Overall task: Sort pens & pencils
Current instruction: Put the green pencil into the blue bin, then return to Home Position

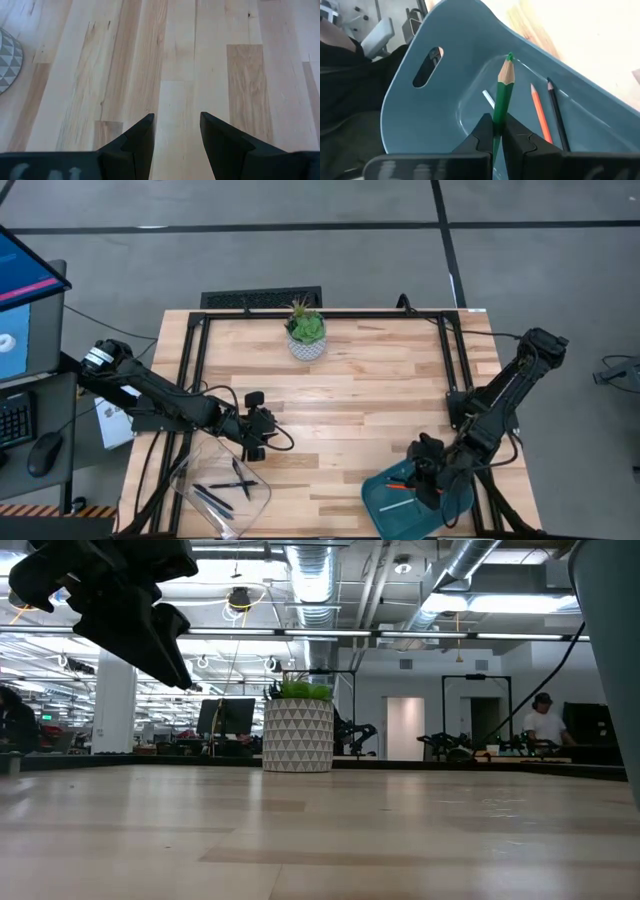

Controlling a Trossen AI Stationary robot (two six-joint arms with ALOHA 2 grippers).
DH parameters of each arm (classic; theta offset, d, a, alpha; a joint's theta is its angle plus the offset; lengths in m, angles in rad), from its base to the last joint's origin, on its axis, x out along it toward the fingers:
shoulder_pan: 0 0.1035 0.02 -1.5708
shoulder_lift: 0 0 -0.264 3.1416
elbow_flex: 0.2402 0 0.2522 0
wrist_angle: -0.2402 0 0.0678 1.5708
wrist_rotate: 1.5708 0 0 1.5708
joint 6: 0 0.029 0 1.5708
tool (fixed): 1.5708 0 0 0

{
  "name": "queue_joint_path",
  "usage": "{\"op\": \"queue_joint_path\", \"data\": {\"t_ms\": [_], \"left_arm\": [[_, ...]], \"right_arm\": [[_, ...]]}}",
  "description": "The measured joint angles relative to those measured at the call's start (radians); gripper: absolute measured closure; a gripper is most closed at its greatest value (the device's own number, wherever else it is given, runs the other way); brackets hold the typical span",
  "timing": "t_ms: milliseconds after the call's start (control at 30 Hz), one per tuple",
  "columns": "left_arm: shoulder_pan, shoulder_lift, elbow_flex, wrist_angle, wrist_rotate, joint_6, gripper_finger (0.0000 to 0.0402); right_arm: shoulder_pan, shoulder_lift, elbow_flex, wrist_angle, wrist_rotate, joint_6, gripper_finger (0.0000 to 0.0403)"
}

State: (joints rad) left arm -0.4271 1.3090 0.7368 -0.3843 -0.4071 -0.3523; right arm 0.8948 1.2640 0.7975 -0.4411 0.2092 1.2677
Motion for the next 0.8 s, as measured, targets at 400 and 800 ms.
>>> {"op": "queue_joint_path", "data": {"t_ms": [400, 800], "left_arm": [[0.0, 0.0, 0.0, 0.0, 0.0, -0.001, 0.0252], [0.0, 0.0, 0.0, 0.0, 0.0, -0.002, 0.0252]], "right_arm": [[0.0, 0.0, 0.0, 0.016, 0.0, 0.042, 0.0311], [0.0, 0.0, 0.0, 0.07, 0.001, 0.001, 0.0286]]}}
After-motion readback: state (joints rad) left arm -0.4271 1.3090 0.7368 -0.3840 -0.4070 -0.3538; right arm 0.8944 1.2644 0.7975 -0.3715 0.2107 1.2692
